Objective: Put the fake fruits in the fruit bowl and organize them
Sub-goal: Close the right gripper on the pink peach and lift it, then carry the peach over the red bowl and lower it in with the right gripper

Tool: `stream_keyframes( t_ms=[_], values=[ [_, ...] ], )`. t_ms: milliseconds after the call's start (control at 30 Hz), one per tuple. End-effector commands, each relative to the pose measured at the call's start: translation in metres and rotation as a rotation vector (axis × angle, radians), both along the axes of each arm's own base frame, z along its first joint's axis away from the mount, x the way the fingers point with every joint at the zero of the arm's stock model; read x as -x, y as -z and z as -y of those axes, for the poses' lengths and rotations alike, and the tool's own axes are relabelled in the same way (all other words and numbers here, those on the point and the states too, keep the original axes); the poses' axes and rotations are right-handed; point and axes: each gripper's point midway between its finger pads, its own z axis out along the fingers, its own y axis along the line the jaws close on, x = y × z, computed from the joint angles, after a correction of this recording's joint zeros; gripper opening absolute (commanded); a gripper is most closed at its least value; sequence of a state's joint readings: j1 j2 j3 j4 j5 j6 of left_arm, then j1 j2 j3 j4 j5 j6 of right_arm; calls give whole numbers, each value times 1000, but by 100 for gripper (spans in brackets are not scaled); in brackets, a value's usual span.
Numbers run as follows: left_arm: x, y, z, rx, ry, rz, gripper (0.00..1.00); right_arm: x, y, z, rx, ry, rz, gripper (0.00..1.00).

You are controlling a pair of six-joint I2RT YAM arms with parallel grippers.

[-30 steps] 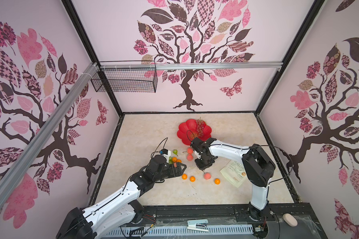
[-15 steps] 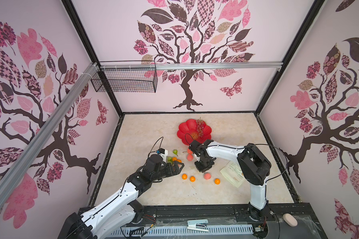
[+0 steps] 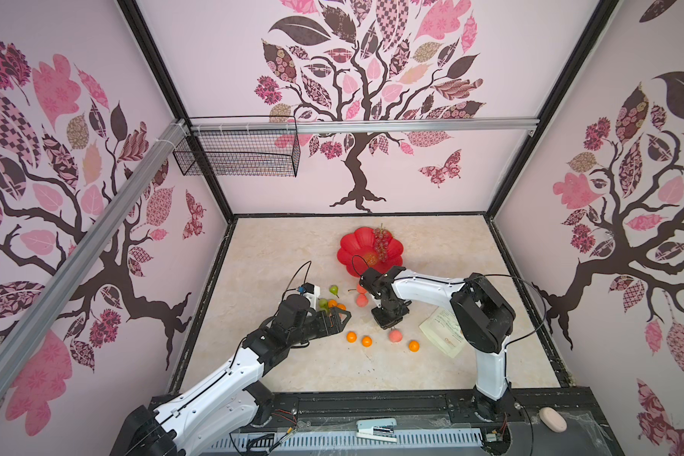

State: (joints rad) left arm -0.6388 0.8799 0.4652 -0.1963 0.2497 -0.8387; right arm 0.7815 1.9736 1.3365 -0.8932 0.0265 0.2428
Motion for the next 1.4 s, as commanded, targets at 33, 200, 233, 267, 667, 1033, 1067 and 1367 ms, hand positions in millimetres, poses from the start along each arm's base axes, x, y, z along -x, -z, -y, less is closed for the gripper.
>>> stream_keyframes(
  t_ms=[33, 200, 233, 267, 667, 1033, 1067, 1367],
  values=[
    [0, 5, -2, -3, 5, 13, 98, 6, 17, 6, 47, 1, -24, 6],
    [-4, -4, 1, -8, 20, 43, 99, -5, -3, 4, 26, 16, 47, 0],
    [-5, -7, 2, -13, 25, 48, 99, -8, -9, 3, 16, 22, 64, 0],
    [-6, -8, 3, -21, 30, 50, 98, -10, -16, 2, 5, 29, 84, 0],
    [-22, -39, 14, -69, 92, 121, 99, -35, -99, -8, -200, 96, 355, 0],
    [-52, -76, 22, -141, 136, 209, 98, -76, -163, -13, -427, 253, 602, 0],
    [-57, -80, 20, -149, 132, 217, 99, -79, -167, -15, -463, 259, 607, 0],
    [-111, -110, -5, -129, 48, 261, 99, -128, -195, 2, -607, 391, 717, 0]
  ],
)
